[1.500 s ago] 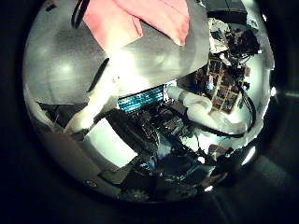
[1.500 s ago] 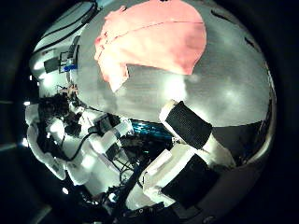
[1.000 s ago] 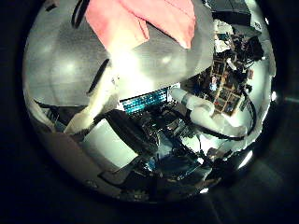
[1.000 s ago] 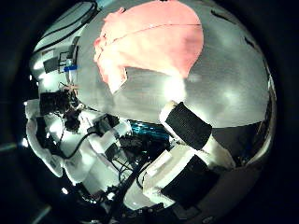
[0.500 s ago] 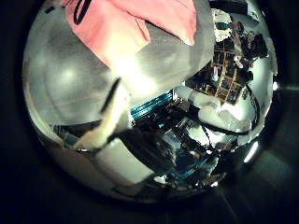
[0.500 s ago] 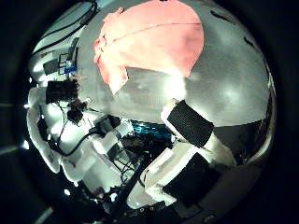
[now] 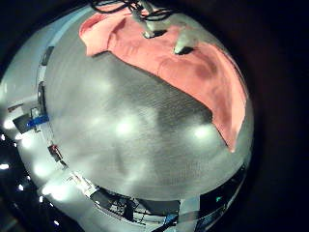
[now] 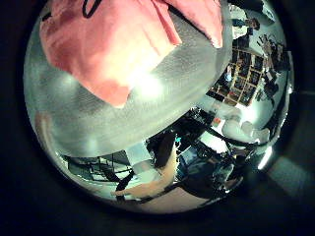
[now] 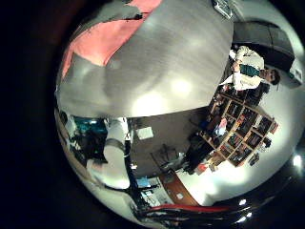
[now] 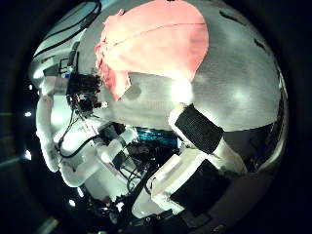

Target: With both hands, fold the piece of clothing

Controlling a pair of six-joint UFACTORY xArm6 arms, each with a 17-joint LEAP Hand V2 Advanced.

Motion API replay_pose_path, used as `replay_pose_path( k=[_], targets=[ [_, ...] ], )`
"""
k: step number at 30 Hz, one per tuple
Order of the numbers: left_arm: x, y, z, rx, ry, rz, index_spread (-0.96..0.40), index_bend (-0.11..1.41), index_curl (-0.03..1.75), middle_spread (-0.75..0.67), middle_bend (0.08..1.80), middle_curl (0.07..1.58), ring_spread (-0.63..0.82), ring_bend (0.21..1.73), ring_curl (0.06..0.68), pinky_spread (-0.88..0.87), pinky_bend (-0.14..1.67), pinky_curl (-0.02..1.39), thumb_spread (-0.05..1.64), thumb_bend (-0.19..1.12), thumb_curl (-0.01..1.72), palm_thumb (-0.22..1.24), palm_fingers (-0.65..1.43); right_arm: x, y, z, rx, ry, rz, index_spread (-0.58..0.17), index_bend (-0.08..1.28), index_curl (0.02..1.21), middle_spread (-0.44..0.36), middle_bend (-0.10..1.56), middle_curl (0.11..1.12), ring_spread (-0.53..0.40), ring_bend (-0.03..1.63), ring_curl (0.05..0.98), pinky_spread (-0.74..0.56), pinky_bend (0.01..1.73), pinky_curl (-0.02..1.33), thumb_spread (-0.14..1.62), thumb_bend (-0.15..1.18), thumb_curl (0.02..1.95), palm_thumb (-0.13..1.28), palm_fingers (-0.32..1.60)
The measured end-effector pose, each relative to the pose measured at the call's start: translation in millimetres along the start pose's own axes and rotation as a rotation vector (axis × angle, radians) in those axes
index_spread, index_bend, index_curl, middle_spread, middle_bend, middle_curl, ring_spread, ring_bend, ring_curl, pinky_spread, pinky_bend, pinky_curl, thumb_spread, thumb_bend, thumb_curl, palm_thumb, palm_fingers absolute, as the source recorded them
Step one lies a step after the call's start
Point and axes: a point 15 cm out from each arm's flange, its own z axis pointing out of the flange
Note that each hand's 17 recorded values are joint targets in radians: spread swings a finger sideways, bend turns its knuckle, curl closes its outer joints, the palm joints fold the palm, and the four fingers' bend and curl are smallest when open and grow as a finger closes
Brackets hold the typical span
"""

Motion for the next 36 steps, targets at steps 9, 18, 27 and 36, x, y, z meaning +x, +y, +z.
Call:
replay_pose_path(
  k=[9, 18, 27, 36],
  targets=[
    [9, 0, 20, -0.021, -0.016, -0.015, 0.12, 0.18, 0.28, 0.33, 0.23, 0.3, 0.53, 0.55, 0.198, 0.49, 0.33, 0.32, 0.84, -0.03, 0.33, 0.17, 0.05, 0, 3, -1, -0.001, 0.001, -0.004, -0.323, 0.18, 0.33, -0.037, 0.31, 0.39, -0.086, 0.72, 0.248, 0.09, 0.73, 0.06, 1.35, -0.01, 0.35, 0.59, 0.34],
    [11, 5, 32, -0.066, -0.047, -0.035, 0.08, 0.17, 0.31, 0.13, 0.39, 0.4, 0.34, 0.6, 0.216, 0.45, 0.26, 0.3, 0.85, -0.02, 0.35, 0.28, 0.24, -1, 5, -5, 0.014, 0.005, -0.011, -0.326, 0.18, 0.34, -0.036, 0.3, 0.39, -0.086, 0.71, 0.245, 0.09, 0.72, 0.05, 1.35, -0.01, 0.35, 0.59, 0.34],
    [20, 3, 30, -0.062, -0.059, -0.057, -0.04, 0.15, 0.32, -0.09, 0.7, 0.6, -0.23, 1.01, 0.339, -0.08, 0.54, 0.37, 0.91, 0.03, 0.38, 0.56, 0.81, -1, 9, -10, 0.03, 0.008, -0.033, -0.328, 0.18, 0.34, -0.037, 0.3, 0.39, -0.091, 0.7, 0.243, 0.09, 0.72, 0.04, 1.35, -0.01, 0.35, 0.59, 0.35],
    [24, 5, -10, 0.034, -0.045, -0.078, -0.32, 0.4, 0.44, -0.34, 0.8, 0.86, -0.43, 1.3, 0.496, -0.52, 1.15, 0.59, 1.03, 0.11, 0.46, 0.88, 1.18, 5, 11, -10, 0.029, 0.004, -0.034, -0.327, 0.18, 0.34, -0.037, 0.3, 0.39, -0.093, 0.7, 0.244, 0.09, 0.72, 0.04, 1.35, -0.01, 0.35, 0.59, 0.35]
  ],
)
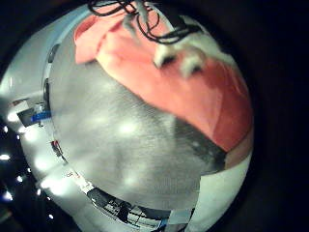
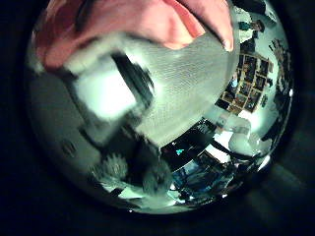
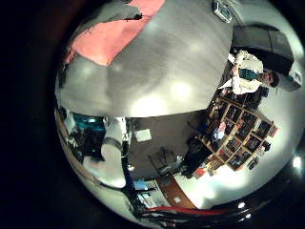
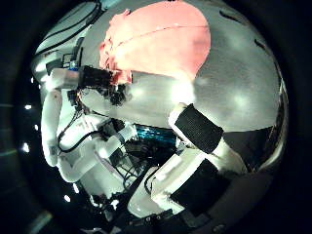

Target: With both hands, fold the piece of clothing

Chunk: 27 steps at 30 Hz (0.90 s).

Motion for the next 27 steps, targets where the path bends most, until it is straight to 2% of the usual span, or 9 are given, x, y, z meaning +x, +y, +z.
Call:
replay_pose_path(
  k=[4, 9, 14, 18, 23, 27],
  targets=[
    [0, 15, -14, -0.03, 0.003, -0.005, -0.44, 0.55, 0.55, -0.42, 0.87, 0.93, -0.44, 1.35, 0.517, -0.55, 1.21, 0.61, 1.03, 0.09, 0.5, 0.92, 1.17, 0, 0, 1, -0.002, 0.0, -0.004, -0.328, 0.18, 0.34, -0.037, 0.3, 0.39, -0.098, 0.72, 0.249, 0.09, 0.71, 0.03, 1.35, -0.01, 0.35, 0.59, 0.36],
    [-3, 26, -44, -0.056, 0.007, -0.014, -0.55, 0.62, 0.67, -0.48, 0.92, 1.0, -0.44, 1.4, 0.532, -0.56, 1.27, 0.62, 1.04, 0.06, 0.54, 0.93, 1.11, 0, -6, 11, -0.035, -0.01, -0.022, -0.328, 0.17, 0.34, -0.047, 0.3, 0.39, -0.116, 0.74, 0.255, 0.06, 0.72, 0.03, 1.34, -0.01, 0.35, 0.6, 0.38],
    [-4, 34, -71, -0.062, 0.006, -0.019, -0.62, 0.62, 0.79, -0.52, 0.94, 1.04, -0.43, 1.44, 0.538, -0.56, 1.3, 0.62, 1.04, 0.03, 0.58, 0.95, 1.08, -6, -19, 41, -0.102, -0.021, -0.051, -0.304, 0.14, 0.32, -0.09, 0.31, 0.4, -0.131, 0.78, 0.268, 0.01, 0.76, 0.04, 1.28, -0.02, 0.36, 0.59, 0.34],
    [-3, 36, -85, -0.05, 0.005, -0.019, -0.67, 0.59, 0.87, -0.54, 0.94, 1.06, -0.43, 1.45, 0.538, -0.56, 1.32, 0.62, 1.05, 0.01, 0.6, 0.96, 1.07, -16, -37, 72, -0.154, -0.021, -0.082, -0.272, 0.15, 0.31, -0.076, 0.3, 0.4, -0.13, 0.77, 0.273, -0.01, 0.78, 0.05, 1.22, -0.03, 0.35, 0.53, 0.25],
    [-1, 36, -98, -0.039, 0.005, -0.017, -0.71, 0.54, 0.98, -0.56, 0.94, 1.09, -0.43, 1.46, 0.536, -0.55, 1.33, 0.62, 1.05, -0.01, 0.62, 0.97, 1.06, -22, -52, 91, -0.137, -0.015, -0.097, -0.219, 0.15, 0.3, -0.034, 0.31, 0.4, -0.109, 0.74, 0.269, 0.0, 0.79, 0.06, 1.16, -0.03, 0.34, 0.47, 0.2],
    [-1, 36, -104, -0.035, 0.003, -0.02, -0.74, 0.49, 1.05, -0.57, 0.93, 1.1, -0.42, 1.46, 0.532, -0.55, 1.33, 0.61, 1.05, -0.01, 0.64, 0.97, 1.06, -42, -54, 126, -0.145, -0.001, -0.142, -0.179, 0.15, 0.29, -0.006, 0.32, 0.4, -0.088, 0.73, 0.268, 0.02, 0.79, 0.07, 1.12, -0.03, 0.34, 0.45, 0.18]
  ],
)
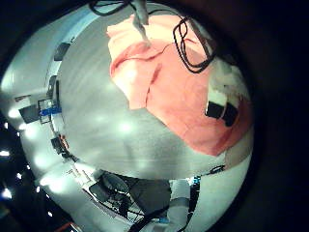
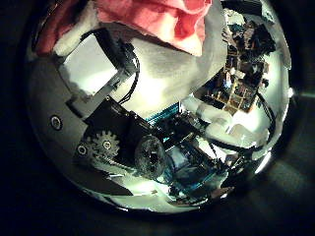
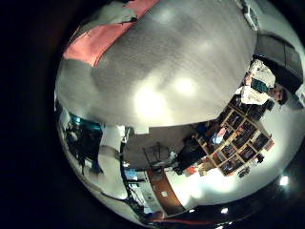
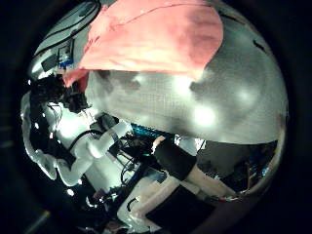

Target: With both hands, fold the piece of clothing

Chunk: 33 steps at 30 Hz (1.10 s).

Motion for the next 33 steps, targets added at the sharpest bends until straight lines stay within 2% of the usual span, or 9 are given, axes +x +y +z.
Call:
replay_pose_path(
  k=[6, 13, 19, 24, 27, 31, 32, 33],
  targets=[
    [3, -2, -8, -0.005, -0.001, 0.006, -0.77, 0.43, 1.16, -0.59, 0.92, 1.12, -0.42, 1.46, 0.528, -0.55, 1.34, 0.6, 1.05, -0.01, 0.65, 0.96, 1.07, -8, -4, 13, 0.002, 0.019, 0.019, -0.15, 0.15, 0.28, 0.019, 0.34, 0.4, -0.076, 0.74, 0.276, 0.04, 0.79, 0.09, 1.08, -0.03, 0.33, 0.41, 0.16],
    [4, 0, -12, -0.017, -0.003, 0.006, -0.79, 0.36, 1.27, -0.61, 0.9, 1.13, -0.42, 1.46, 0.523, -0.55, 1.34, 0.59, 1.05, -0.01, 0.67, 0.96, 1.08, -15, -32, 7, 0.093, 0.052, 0.029, -0.127, 0.15, 0.28, 0.039, 0.36, 0.41, -0.07, 0.75, 0.282, 0.06, 0.79, 0.1, 1.05, -0.03, 0.33, 0.37, 0.18],
    [3, -1, -22, -0.001, -0.004, 0.004, -0.8, 0.31, 1.34, -0.62, 0.89, 1.14, -0.42, 1.46, 0.521, -0.55, 1.34, 0.59, 1.06, -0.01, 0.68, 0.95, 1.08, -32, -20, 49, 0.004, 0.051, 0.011, -0.116, 0.16, 0.28, 0.04, 0.37, 0.41, -0.07, 0.76, 0.289, 0.07, 0.78, 0.1, 1.04, -0.03, 0.33, 0.37, 0.19],
    [1, 2, -26, -0.003, -0.003, 0.001, -0.8, 0.28, 1.39, -0.63, 0.88, 1.15, -0.42, 1.45, 0.519, -0.54, 1.34, 0.59, 1.06, -0.01, 0.68, 0.94, 1.09, -40, -29, 61, -0.007, 0.066, 0.005, -0.112, 0.16, 0.29, 0.033, 0.4, 0.42, -0.092, 0.79, 0.298, 0.06, 0.77, 0.1, 1.03, -0.03, 0.33, 0.37, 0.22],
    [1, 3, -27, -0.003, -0.004, 0.0, -0.79, 0.26, 1.41, -0.63, 0.88, 1.15, -0.42, 1.45, 0.518, -0.54, 1.34, 0.58, 1.07, -0.01, 0.68, 0.94, 1.09, -37, -30, 64, -0.018, 0.089, 0.016, -0.125, 0.16, 0.29, 0.001, 0.44, 0.43, -0.121, 0.82, 0.306, 0.03, 0.77, 0.1, 1.04, -0.02, 0.34, 0.41, 0.27],
    [1, 7, -30, -0.006, -0.001, -0.001, -0.79, 0.24, 1.44, -0.64, 0.87, 1.16, -0.42, 1.45, 0.517, -0.55, 1.33, 0.58, 1.07, -0.01, 0.68, 0.94, 1.1, -27, -36, 62, 0.005, 0.146, 0.048, -0.194, 0.16, 0.28, -0.09, 0.5, 0.47, -0.218, 0.98, 0.352, -0.17, 0.93, 0.13, 1.05, 0.0, 0.37, 0.53, 0.54],
    [1, 8, -30, -0.007, 0.0, -0.001, -0.79, 0.24, 1.45, -0.64, 0.87, 1.16, -0.42, 1.45, 0.517, -0.55, 1.33, 0.58, 1.07, -0.01, 0.68, 0.94, 1.1, -25, -41, 61, 0.024, 0.156, 0.06, -0.227, 0.18, 0.29, -0.119, 0.54, 0.49, -0.243, 1.04, 0.373, -0.24, 1.0, 0.14, 1.05, 0.01, 0.38, 0.56, 0.72],
    [1, 9, -31, -0.007, 0.0, 0.0, -0.78, 0.23, 1.46, -0.64, 0.86, 1.16, -0.42, 1.45, 0.517, -0.55, 1.33, 0.58, 1.07, -0.01, 0.68, 0.94, 1.1, -22, -46, 58, 0.047, 0.169, 0.073, -0.254, 0.18, 0.29, -0.143, 0.58, 0.5, -0.259, 1.07, 0.371, -0.28, 1.04, 0.15, 1.05, 0.0, 0.38, 0.58, 0.81]
  ],
)
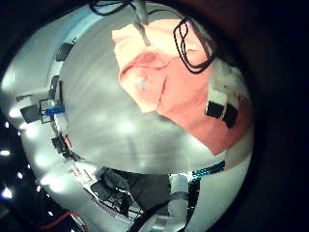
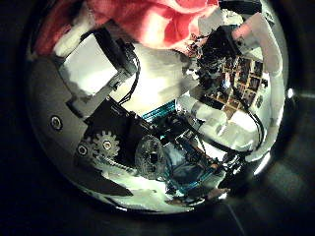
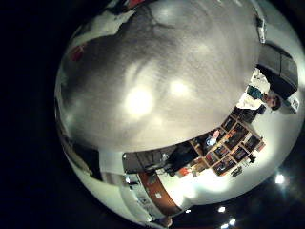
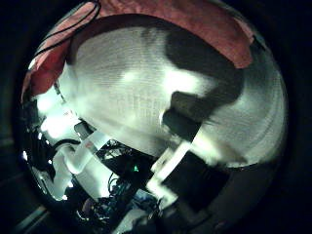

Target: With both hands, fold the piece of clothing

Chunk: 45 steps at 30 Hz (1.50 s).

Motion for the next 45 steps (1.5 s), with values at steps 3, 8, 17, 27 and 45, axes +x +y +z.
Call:
replay_pose_path(
  k=[3, 8, 17, 27, 45],
  targets=[
    [1, 2, -2, 0.004, -0.001, 0.001, -0.78, 0.22, 1.47, -0.64, 0.86, 1.16, -0.42, 1.44, 0.516, -0.55, 1.33, 0.57, 1.07, -0.01, 0.68, 0.94, 1.1, 3, -4, -1, 0.014, 0.018, 0.014, -0.331, 0.27, 0.34, -0.206, 0.68, 0.57, -0.275, 1.12, 0.427, -0.36, 1.13, 0.21, 1.05, 0.0, 0.4, 0.64, 1.01],
    [1, 8, -4, -0.003, 0.0, 0.005, -0.76, 0.2, 1.5, -0.65, 0.85, 1.17, -0.43, 1.44, 0.516, -0.55, 1.33, 0.57, 1.07, -0.01, 0.68, 0.94, 1.11, 7, -5, -2, 0.022, 0.041, 0.02, -0.405, 0.6, 0.53, -0.251, 0.87, 0.7, -0.263, 1.18, 0.499, -0.32, 1.26, 0.3, 1.06, 0.02, 0.43, 0.79, 1.19],
    [8, 27, -2, -0.06, 0.03, 0.054, -0.74, 0.19, 1.54, -0.66, 0.85, 1.17, -0.43, 1.44, 0.516, -0.55, 1.33, 0.57, 1.07, -0.01, 0.68, 0.94, 1.11, 12, 12, -21, 0.031, 0.041, -0.021, -0.392, 0.93, 0.77, -0.222, 1.14, 0.85, -0.24, 1.34, 0.611, -0.22, 1.42, 0.42, 1.16, 0.07, 0.51, 0.97, 1.07],
    [3, 57, -11, -0.116, 0.025, 0.051, -0.7, 0.19, 1.57, -0.66, 0.84, 1.18, -0.42, 1.44, 0.517, -0.55, 1.33, 0.56, 1.07, -0.01, 0.69, 0.94, 1.11, 18, 69, -78, 0.087, 0.046, -0.001, -0.369, 1.02, 0.91, -0.203, 1.23, 0.91, -0.233, 1.42, 0.689, -0.18, 1.47, 0.53, 1.2, 0.03, 0.56, 1.0, 0.96],
    [-18, 5, -76, -0.062, -0.053, 0.001, -0.64, 0.19, 1.59, -0.68, 0.83, 1.19, -0.43, 1.44, 0.517, -0.54, 1.34, 0.57, 1.06, -0.01, 0.7, 0.94, 1.12, 39, 25, -197, 0.205, 0.052, 0.035, -0.349, 1.06, 1.0, -0.183, 1.29, 0.93, -0.224, 1.45, 0.74, -0.16, 1.45, 0.71, 1.2, -0.01, 0.62, 1.01, 0.91]
  ],
)
